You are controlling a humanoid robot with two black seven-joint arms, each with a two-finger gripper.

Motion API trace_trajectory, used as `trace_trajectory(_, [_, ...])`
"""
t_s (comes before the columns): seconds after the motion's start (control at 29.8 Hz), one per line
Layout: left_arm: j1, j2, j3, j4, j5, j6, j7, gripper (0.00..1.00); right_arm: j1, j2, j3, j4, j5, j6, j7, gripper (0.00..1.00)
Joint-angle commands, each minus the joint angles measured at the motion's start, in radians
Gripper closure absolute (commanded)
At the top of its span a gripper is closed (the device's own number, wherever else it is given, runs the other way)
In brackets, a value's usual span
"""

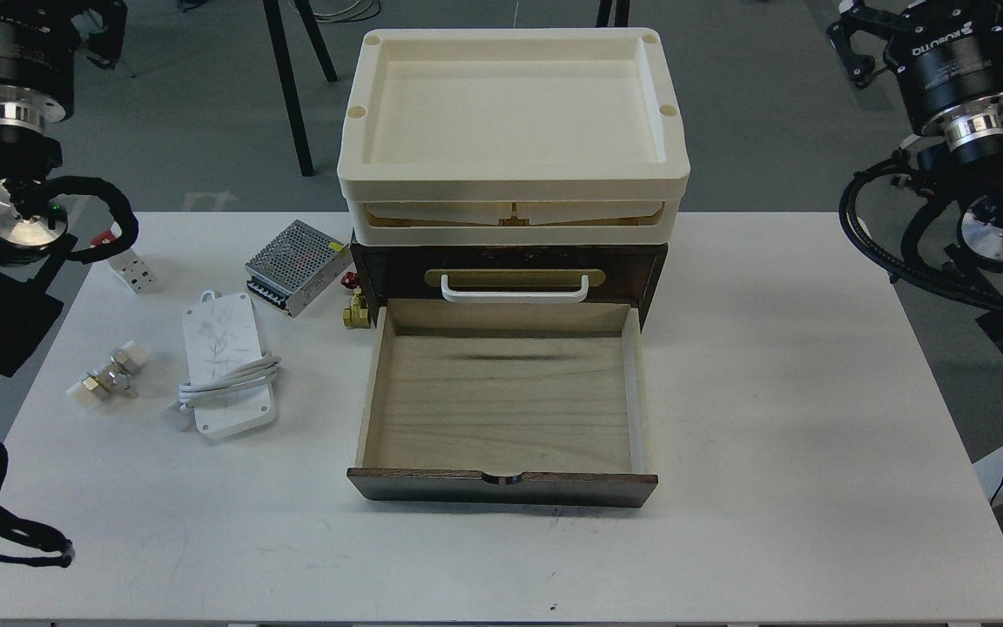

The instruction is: Put charging cable into cabinet

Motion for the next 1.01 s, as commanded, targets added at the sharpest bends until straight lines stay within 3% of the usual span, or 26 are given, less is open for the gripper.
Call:
trace_trajectory(0.0, [0.05,0.103,-0.029,-0.252,0.013,0.0,0.0,0.0,-0.013,-0.046,0.012,-0.001,0.003,0.0,-0.001,0.0])
trace_trajectory(0.17, [0.053,0.283,0.02,-0.535,0.311,0.0,0.0,0.0,-0.077,-0.083,0.057,0.003,0.005,0.0,-0.011,0.0])
trace_trajectory(0.5, [0.036,0.646,0.298,-0.877,1.42,0.0,0.0,0.0,-0.138,-0.083,0.061,0.074,0.005,0.0,-0.004,0.0])
trace_trajectory(0.57, [0.039,0.663,0.352,-0.877,1.656,0.045,0.0,0.0,-0.142,-0.083,0.061,0.086,0.005,0.0,-0.002,0.0])
trace_trajectory(0.67, [0.05,0.665,0.447,-0.844,1.968,0.181,0.0,0.01,-0.143,-0.083,0.064,0.1,0.005,0.0,-0.002,0.0])
trace_trajectory(0.77, [0.048,0.648,0.565,-0.794,2.183,0.249,0.0,0.03,-0.142,-0.083,0.069,0.108,0.003,0.0,-0.002,0.0])
trace_trajectory(0.97, [0.08,0.483,0.65,-0.586,2.295,0.353,0.0,0.06,-0.145,-0.086,0.069,0.109,0.005,0.0,-0.002,0.0])
